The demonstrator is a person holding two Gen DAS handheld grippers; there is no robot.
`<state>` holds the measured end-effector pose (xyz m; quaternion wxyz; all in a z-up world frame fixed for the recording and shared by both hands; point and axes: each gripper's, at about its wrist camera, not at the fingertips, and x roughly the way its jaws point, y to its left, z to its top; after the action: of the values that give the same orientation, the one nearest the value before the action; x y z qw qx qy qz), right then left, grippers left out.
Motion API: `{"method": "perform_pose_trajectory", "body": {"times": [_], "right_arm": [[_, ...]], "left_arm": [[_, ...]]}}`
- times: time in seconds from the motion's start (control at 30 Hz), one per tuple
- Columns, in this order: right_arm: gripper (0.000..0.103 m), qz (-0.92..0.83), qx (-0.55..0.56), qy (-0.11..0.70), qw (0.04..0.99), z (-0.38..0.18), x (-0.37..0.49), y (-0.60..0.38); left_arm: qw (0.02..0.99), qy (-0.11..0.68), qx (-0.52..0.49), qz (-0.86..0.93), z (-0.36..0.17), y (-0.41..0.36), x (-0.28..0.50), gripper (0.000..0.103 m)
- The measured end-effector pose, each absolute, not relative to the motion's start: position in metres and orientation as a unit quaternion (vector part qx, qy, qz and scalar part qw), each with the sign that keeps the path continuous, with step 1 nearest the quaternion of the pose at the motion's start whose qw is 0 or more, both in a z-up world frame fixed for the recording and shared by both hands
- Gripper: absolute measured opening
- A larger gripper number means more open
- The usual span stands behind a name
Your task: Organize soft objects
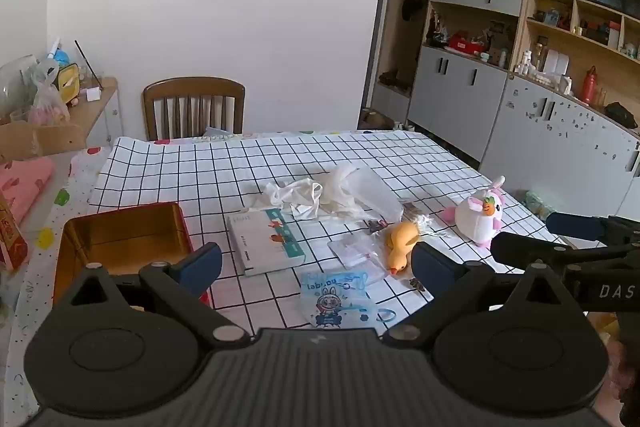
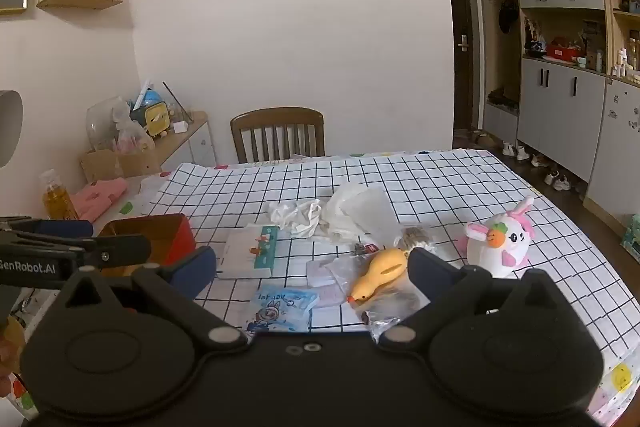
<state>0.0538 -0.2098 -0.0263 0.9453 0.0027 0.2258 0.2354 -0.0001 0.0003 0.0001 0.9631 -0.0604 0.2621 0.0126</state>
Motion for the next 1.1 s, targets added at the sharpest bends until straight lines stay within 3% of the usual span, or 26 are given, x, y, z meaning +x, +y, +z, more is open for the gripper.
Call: {"method": "perform_pose_trajectory", "body": {"times": [1.1], "right_arm": [[0.102,0.225,0.004,0.229,0.947,-0.0259,0.0562,-0.2070]], "left_arm": [[0.963,0.264,-0.060,-0.006,-0.0004,0.0030,0.0020,0.102]]}}
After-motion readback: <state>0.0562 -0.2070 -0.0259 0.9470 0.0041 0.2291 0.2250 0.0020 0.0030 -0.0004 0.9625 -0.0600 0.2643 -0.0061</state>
